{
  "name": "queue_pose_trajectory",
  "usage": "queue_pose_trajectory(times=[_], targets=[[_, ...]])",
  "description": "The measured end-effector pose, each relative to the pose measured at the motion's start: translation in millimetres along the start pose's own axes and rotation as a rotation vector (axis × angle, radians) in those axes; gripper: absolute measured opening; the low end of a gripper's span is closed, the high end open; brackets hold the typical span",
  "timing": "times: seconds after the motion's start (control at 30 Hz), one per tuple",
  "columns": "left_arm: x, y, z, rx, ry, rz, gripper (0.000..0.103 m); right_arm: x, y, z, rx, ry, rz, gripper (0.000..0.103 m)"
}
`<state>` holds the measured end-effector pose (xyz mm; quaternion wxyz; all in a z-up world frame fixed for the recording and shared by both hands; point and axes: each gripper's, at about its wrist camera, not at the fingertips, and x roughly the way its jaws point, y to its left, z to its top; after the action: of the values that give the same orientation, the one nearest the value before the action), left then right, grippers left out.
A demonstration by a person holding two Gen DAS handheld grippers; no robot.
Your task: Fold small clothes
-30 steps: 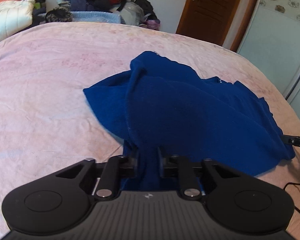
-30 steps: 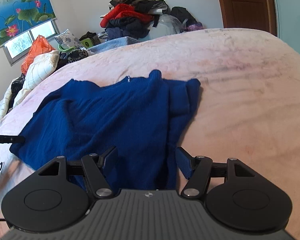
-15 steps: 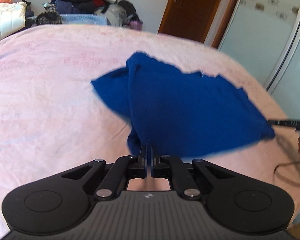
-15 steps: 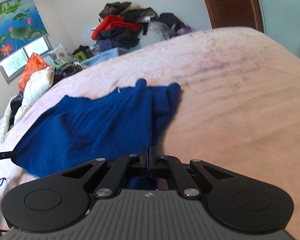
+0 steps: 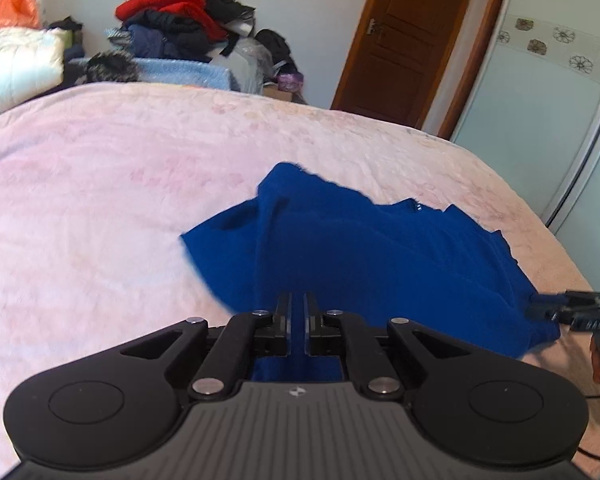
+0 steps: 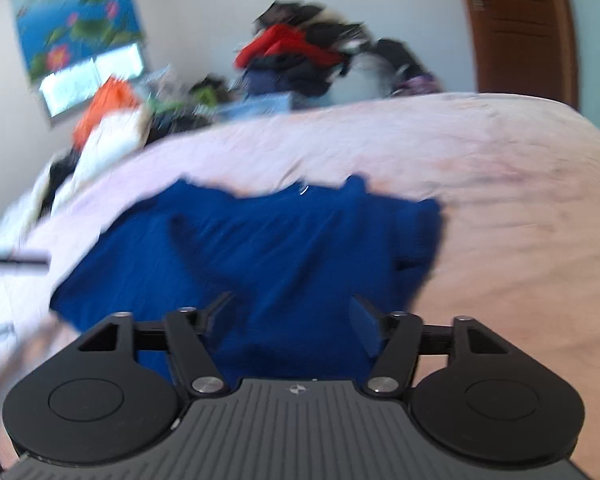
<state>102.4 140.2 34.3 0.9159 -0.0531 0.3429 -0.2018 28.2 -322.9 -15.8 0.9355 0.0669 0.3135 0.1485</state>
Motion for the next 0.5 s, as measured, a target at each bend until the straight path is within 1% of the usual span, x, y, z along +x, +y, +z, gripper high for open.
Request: queue_pose_trajectory(times=[0.07,0.1,0.13,0.17,0.2,0.23,0.33,0.43,0.47,0.5], targets=[[15,-11,5,0.018,0.008,-0.002,0.006,13,3,-5,-0.018,0.068,-0.028,0.070],[23,-15,6,0.030,0.024,-0.014,0.007,16,3,-7,-0.012,0.095,-0.042,0.070],[33,-19,7,0.046,0.059,-0.028,0.007,16,4,-8,-0.005,0.096,-0.049,0.070],[45,-24,7,0.057,0.116,-0.027,0.007,12,4,-7,0.009,0.087,-0.046,0.070],[54,-27,8,0.064,0.149,-0.029,0.007,8,6,-4,0.024,0.076,-0.045,0.071],[60,-31,11,0.073,0.159,-0.036,0.007,5,8,1,0.031,0.056,-0.046,0.071],[77,-44,36,0.096,0.118,-0.008,0.007,9,16,17,0.014,-0.001,-0.021,0.074],[105,-44,68,0.045,0.060,0.062,0.008,39,19,41,-0.002,-0.003,0.004,0.074],[118,-42,77,0.038,0.058,0.076,0.009,53,19,50,-0.010,-0.003,-0.003,0.074],[132,-39,82,0.027,0.076,0.104,0.016,69,18,59,-0.005,0.004,-0.017,0.075]])
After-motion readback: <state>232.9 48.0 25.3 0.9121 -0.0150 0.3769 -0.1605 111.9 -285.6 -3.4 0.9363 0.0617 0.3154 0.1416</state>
